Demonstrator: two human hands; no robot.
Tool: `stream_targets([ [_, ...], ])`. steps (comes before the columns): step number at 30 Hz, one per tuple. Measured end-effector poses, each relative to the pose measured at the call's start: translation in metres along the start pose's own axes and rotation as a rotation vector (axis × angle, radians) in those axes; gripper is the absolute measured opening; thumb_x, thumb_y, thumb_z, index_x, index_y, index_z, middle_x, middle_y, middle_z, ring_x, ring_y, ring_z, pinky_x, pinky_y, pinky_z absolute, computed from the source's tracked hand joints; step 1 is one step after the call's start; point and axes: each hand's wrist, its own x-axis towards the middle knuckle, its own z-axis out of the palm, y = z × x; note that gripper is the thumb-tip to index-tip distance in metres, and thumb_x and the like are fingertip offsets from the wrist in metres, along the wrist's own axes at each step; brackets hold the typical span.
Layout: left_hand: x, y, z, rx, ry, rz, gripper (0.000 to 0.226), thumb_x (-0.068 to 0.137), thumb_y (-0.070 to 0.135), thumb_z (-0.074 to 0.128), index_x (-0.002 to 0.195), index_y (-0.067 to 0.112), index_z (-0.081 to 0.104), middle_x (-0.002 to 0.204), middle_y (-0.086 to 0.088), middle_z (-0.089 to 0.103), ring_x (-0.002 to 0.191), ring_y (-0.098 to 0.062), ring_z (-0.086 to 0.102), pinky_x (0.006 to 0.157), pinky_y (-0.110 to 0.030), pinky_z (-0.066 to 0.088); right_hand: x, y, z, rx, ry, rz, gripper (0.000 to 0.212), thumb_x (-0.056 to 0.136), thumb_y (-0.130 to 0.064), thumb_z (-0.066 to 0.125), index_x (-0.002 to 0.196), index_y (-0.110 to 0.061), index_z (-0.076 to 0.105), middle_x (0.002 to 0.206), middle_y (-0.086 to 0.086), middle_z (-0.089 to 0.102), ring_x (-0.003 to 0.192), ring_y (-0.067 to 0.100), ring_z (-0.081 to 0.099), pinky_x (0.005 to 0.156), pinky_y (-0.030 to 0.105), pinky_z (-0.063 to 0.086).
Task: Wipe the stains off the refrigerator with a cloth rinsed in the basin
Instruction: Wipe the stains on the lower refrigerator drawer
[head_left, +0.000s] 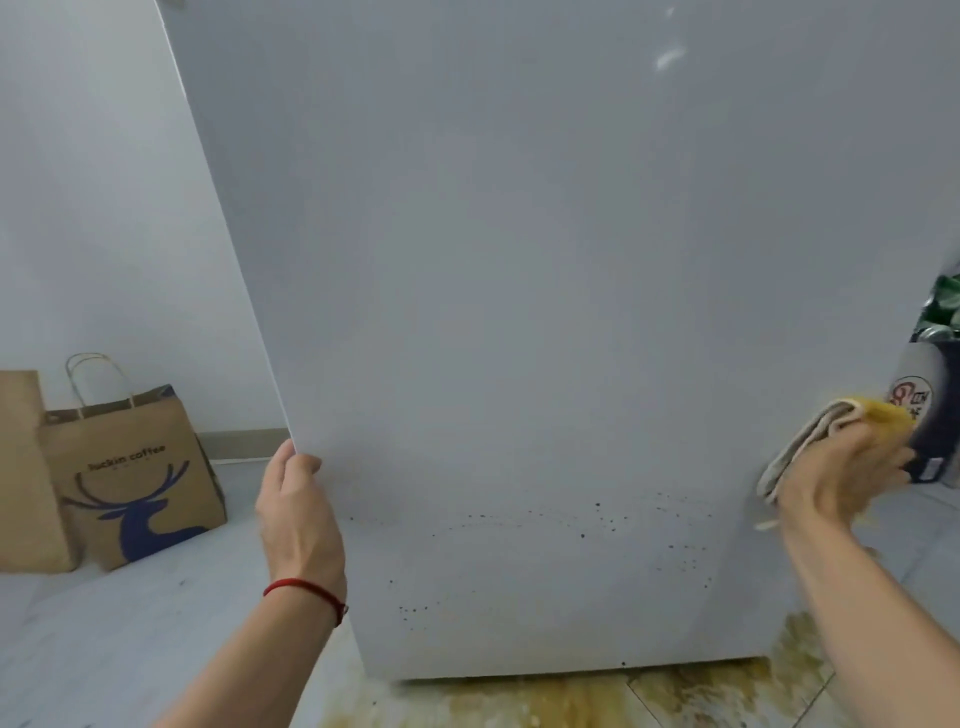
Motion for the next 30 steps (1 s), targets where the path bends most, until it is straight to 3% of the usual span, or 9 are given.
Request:
stream_targets([
  [3,0.002,0.005,0.003,-0.027,-0.002,0.018,0.033,0.097,0.037,0.039,0.098,0.035,0.072,0.109,0.008,0.071,0.109,-0.020,0.062,0.098,-0.039,0.048,-0.057,-0.017,0.020,-0.044,0.093,-0.047,0.069,0.106,-0.038,0.019,0.166,-0.009,0.000,0.174,0.015,-0.004,0.161,0.031,-0.002,0.126,0.047,0.001],
  [7,0.008,-0.001,-0.007,0.024,0.092,-0.027,0.054,0.100,0.045,0.032,0.146,0.027,0.052,0.146,0.008,0.053,0.138,-0.013,0.044,0.119,-0.040,0.030,-0.181,-0.037,0.056,-0.150,-0.033,-0.490,0.077,0.103,-0.047,0.020,0.165,-0.003,0.007,0.170,0.029,0.002,0.159,0.044,0.001,0.126,0.061,0.001],
  [10,0.012,-0.002,-0.019,0.070,0.136,-0.029,0.057,0.101,0.045,0.028,0.151,0.025,0.046,0.154,0.003,0.047,0.144,-0.016,0.039,0.123,-0.046,0.027,-0.264,-0.037,0.083,-0.307,-0.233,-0.953,0.077,0.103,-0.048,0.034,0.165,-0.009,0.010,0.169,0.029,0.002,0.157,0.049,-0.001,0.124,0.066,-0.002],
  [14,0.018,-0.001,-0.028,0.096,0.114,-0.015,0.055,0.105,0.046,0.029,0.155,0.026,0.039,0.158,0.004,0.041,0.146,-0.015,0.035,0.124,-0.045,0.023,-0.327,-0.039,0.108,-0.347,-0.426,-1.418,0.075,0.100,-0.039,0.051,0.166,-0.028,0.017,0.173,0.007,0.004,0.160,0.033,-0.004,0.126,0.058,-0.007],
  [20,0.014,-0.006,-0.019,0.137,0.033,0.029,0.072,0.095,0.064,0.024,0.158,0.030,0.032,0.164,0.005,0.033,0.151,-0.013,0.028,0.126,-0.047,0.019,-0.300,-0.038,0.112,-0.320,-0.696,-2.001,0.068,0.099,-0.006,0.049,0.162,-0.026,0.034,0.172,-0.003,0.022,0.160,0.021,0.013,0.131,0.045,0.004],
  [23,0.009,-0.015,-0.017,0.154,0.023,-0.054,0.089,0.084,0.076,0.019,0.160,0.030,0.025,0.166,0.005,0.029,0.153,-0.016,0.025,0.126,-0.048,0.017,-0.231,-0.033,0.087,-0.326,-0.600,-2.008,0.058,0.103,-0.011,0.051,0.158,-0.028,0.043,0.168,-0.002,0.033,0.157,0.020,0.025,0.128,0.047,0.020],
  [26,-0.001,-0.014,-0.013,0.186,-0.005,-0.054,0.070,0.093,0.068,0.017,0.153,0.036,0.036,0.160,0.007,0.034,0.148,-0.016,0.029,0.124,-0.045,0.017,-0.131,-0.011,0.038,-0.437,-0.393,-1.850,0.067,0.100,-0.034,0.056,0.162,-0.035,0.032,0.172,-0.002,0.021,0.159,0.024,0.019,0.127,0.054,0.013],
  [28,-0.008,-0.008,-0.013,0.194,-0.023,-0.010,0.037,0.102,0.055,0.017,0.119,0.050,0.050,0.136,0.005,0.040,0.130,-0.015,0.036,0.117,-0.039,0.022,-0.074,0.005,0.009,-0.501,-0.319,-1.574,0.076,0.099,-0.041,0.051,0.166,-0.034,0.015,0.175,0.002,0.002,0.161,0.031,0.003,0.127,0.059,0.002],
  [30,-0.007,-0.006,-0.011,0.220,-0.036,0.018,0.034,0.104,0.050,0.018,0.115,0.051,0.049,0.135,0.006,0.041,0.137,-0.016,0.035,0.118,-0.037,0.019,-0.039,0.018,-0.010,-0.484,-0.272,-1.179,0.077,0.101,-0.047,0.040,0.167,-0.024,0.005,0.174,0.014,-0.007,0.160,0.038,-0.006,0.126,0.059,-0.005],
])
